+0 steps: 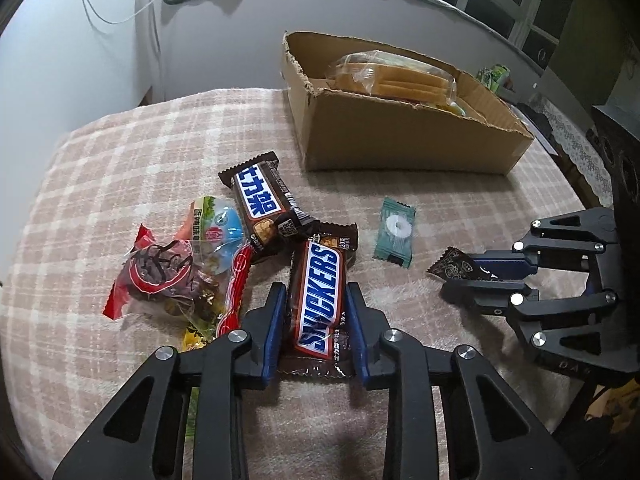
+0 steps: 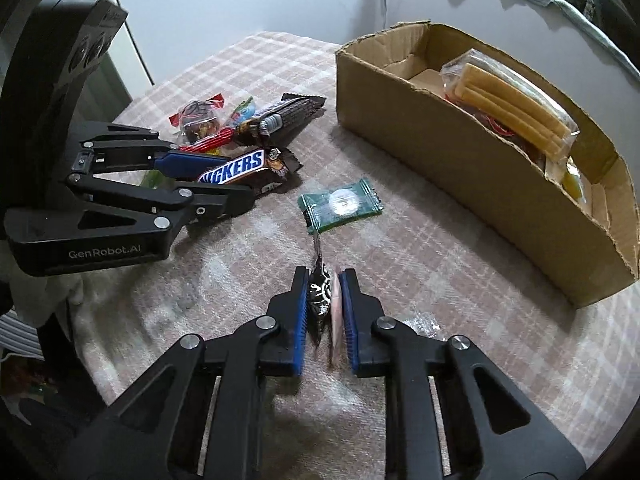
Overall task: Organize snacks
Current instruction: 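Grasp the Snickers bar with the left tool while the right tool grasps the black packet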
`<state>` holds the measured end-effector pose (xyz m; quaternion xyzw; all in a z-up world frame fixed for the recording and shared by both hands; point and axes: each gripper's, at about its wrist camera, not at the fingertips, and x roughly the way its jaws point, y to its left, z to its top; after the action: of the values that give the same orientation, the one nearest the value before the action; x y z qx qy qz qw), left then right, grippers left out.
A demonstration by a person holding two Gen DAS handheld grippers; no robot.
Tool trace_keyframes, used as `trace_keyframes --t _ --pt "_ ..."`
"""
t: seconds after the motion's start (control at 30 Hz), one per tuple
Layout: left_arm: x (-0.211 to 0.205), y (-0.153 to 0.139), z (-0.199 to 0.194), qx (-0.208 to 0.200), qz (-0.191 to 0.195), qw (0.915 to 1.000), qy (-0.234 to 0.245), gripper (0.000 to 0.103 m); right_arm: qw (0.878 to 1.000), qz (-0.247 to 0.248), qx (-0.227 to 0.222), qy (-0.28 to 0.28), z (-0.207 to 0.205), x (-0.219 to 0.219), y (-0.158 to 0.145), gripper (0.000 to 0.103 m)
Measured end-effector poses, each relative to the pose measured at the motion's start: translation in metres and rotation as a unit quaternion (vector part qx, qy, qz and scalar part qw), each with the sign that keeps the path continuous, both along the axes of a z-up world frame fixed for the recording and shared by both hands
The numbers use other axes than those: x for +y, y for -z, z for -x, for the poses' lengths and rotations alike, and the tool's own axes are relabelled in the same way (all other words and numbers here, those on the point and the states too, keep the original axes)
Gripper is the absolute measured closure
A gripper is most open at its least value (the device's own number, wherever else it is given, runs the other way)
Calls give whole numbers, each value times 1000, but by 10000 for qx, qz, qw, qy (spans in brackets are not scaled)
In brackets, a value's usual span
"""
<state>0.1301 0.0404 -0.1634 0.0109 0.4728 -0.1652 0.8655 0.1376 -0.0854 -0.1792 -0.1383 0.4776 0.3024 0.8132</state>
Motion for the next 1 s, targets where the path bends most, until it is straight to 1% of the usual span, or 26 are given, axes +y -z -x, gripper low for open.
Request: trace_keyframes --t 0.27,0.5,0.67,0.83,1.0 --pt "-1 -4 9 -59 70 10000 18 76 9997 -184 105 112 -1 -9 -1 87" --pt "-5 -12 20 -118 238 9996 59 76 9989 -381 149 225 3 -20 -6 87" --pt "-6 -25 26 -245 369 9990 91 76 9980 -535 131 319 4 -30 -15 87" --pt "-6 -46 32 -451 473 9978 79 76 9971 -660 83 358 8 -38 -26 87" --pt "-1 -68 30 -685 593 9959 25 76 9959 -791 -38 431 10 -50 -43 87"
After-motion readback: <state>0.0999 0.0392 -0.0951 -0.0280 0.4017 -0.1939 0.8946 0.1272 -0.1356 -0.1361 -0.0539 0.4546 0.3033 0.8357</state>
